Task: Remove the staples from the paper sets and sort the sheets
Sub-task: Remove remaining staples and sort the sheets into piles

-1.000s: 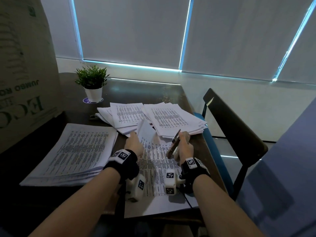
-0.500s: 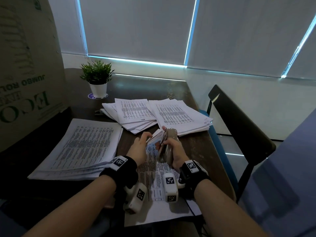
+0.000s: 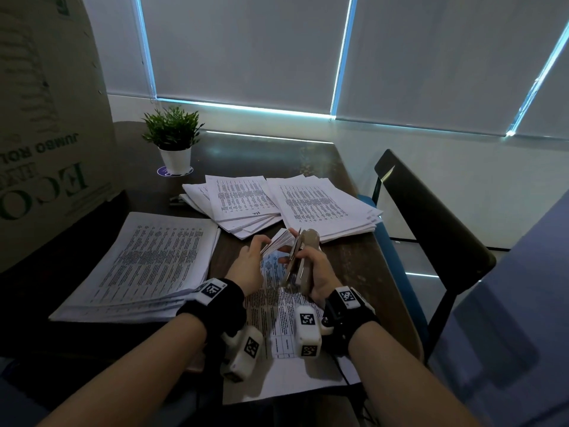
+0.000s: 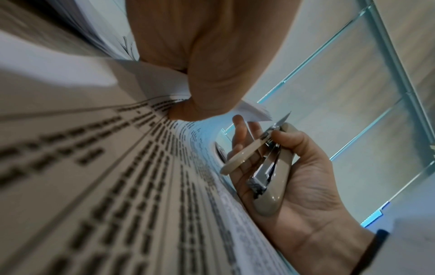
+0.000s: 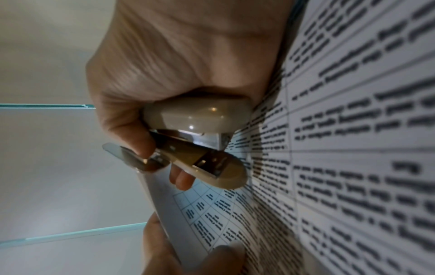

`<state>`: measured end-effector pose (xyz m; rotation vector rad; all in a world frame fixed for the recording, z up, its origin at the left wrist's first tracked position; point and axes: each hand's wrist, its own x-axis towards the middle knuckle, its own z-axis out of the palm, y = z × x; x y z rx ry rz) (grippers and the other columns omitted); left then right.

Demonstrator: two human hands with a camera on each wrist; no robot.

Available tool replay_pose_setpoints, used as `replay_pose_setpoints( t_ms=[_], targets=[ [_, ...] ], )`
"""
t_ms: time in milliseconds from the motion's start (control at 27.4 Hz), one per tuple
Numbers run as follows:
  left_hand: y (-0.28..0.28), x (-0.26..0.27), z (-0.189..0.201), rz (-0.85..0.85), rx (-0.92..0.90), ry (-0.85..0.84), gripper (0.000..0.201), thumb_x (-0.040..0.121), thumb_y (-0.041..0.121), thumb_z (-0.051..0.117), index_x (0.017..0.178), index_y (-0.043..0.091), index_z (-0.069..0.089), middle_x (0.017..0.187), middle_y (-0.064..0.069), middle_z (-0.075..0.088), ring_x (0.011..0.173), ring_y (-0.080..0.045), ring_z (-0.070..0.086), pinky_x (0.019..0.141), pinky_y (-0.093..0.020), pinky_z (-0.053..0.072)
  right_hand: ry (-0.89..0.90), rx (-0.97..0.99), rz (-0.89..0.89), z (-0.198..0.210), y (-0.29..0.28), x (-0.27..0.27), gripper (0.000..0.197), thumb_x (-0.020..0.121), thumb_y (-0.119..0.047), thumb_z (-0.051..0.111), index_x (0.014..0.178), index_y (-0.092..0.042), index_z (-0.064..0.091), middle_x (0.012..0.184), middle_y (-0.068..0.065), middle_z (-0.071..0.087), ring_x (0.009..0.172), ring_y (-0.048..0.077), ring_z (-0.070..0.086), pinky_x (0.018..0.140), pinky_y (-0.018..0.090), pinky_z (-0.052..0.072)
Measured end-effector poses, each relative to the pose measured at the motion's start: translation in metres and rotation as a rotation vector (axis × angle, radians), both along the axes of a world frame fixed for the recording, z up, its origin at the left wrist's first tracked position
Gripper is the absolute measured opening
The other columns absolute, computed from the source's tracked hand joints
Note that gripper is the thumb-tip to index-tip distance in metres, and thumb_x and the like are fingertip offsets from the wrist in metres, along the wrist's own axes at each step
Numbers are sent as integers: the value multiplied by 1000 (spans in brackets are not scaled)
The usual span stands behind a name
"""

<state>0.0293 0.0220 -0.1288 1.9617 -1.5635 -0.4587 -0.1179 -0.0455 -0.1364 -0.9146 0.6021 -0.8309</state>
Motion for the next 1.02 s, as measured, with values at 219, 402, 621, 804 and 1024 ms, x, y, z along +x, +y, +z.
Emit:
replay_pose_setpoints(
  t_ms=[219,402,621,804,1024],
  targets=[
    [0,2,-2,-28,-2,24,70,73,-9,55,126,29,30,109,-13,49,88,-32,57,76,-45,52,-8,36,-58,-3,-4,0,39,91,-4,39,114,-16,68,94,19,72,74,25,70,63,38,56],
    [-2,2,-4,-24,7,35,75,72,-14,51,130,28,28,112,-14,46,91,-35,56,77,-47,51,107,2,-67,-10,-6,3,28,80,-18,52,97,-18,74,87,17,73,72,36,66,71,45,49],
    [-2,-11,16,127,-125,-259,72,80,8,65,141,23,30,143,-11,22,132,-30,24,107,-44,32,67,70,-95,-6,-9,-2,31,94,-12,43,99,-16,73,82,14,71,68,28,60,65,37,48],
    [0,4,33,151,24,169,18,93,4,43,77,6,52,89,-21,58,86,-34,60,66,-31,39,83,91,-245,10,-14,-7,22,94,-10,49,88,-5,69,81,14,68,64,19,60,59,28,51],
    [15,28,141,92,-466,641,16,94,9,50,85,9,63,85,-12,65,79,-26,62,72,-35,50,174,-240,-84,103,-33,-32,56,69,-18,59,117,11,60,96,22,63,73,31,61,67,45,53]
  ],
)
